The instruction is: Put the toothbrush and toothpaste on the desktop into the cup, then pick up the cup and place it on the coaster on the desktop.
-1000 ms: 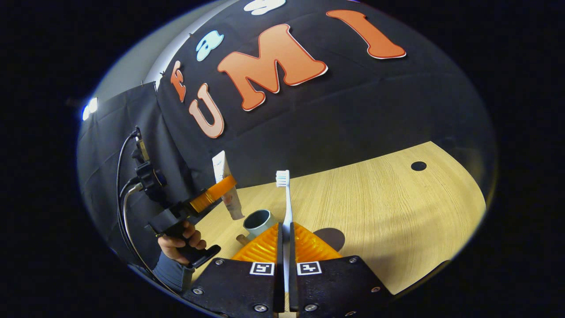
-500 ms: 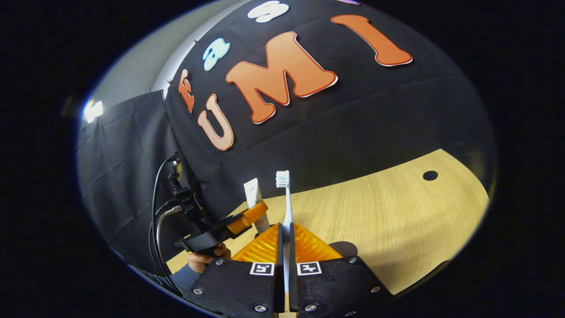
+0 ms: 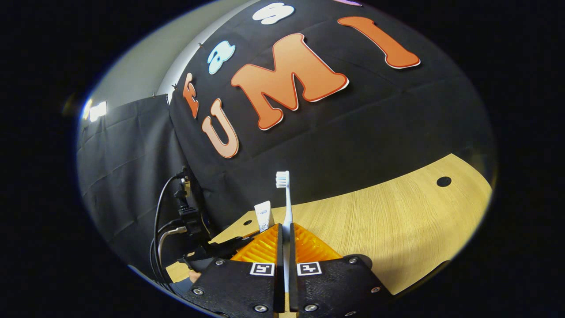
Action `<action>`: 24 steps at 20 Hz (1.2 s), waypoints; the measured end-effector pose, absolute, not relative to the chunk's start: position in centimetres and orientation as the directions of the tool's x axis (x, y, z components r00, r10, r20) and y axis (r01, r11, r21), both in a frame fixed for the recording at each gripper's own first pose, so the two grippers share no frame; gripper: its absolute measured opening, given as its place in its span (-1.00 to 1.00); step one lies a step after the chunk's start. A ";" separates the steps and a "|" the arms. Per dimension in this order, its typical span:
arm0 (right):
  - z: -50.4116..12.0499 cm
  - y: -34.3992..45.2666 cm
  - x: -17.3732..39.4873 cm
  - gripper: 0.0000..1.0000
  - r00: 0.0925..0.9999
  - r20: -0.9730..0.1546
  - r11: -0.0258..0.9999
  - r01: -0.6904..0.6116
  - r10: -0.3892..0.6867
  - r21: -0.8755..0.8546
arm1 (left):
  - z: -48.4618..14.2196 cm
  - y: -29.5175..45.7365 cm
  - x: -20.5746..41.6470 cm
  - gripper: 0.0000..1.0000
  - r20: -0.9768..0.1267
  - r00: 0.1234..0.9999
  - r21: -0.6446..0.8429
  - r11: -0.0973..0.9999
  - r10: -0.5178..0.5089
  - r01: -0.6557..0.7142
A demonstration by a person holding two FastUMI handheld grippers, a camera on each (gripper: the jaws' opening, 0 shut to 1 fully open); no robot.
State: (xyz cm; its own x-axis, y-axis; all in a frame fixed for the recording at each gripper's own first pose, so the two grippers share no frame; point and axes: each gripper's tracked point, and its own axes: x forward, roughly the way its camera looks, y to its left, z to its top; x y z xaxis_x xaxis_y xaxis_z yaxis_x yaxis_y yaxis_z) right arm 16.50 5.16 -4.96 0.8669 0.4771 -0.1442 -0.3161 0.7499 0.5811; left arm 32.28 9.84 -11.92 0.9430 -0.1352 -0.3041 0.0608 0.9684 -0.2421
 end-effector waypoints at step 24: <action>-4.4 10.1 22.1 -0.92 0.910 0.088 0.716 -0.376 0.405 0.588 | -11.2 10.8 24.8 0.43 -0.332 0.931 -0.162 0.981 -0.153 0.103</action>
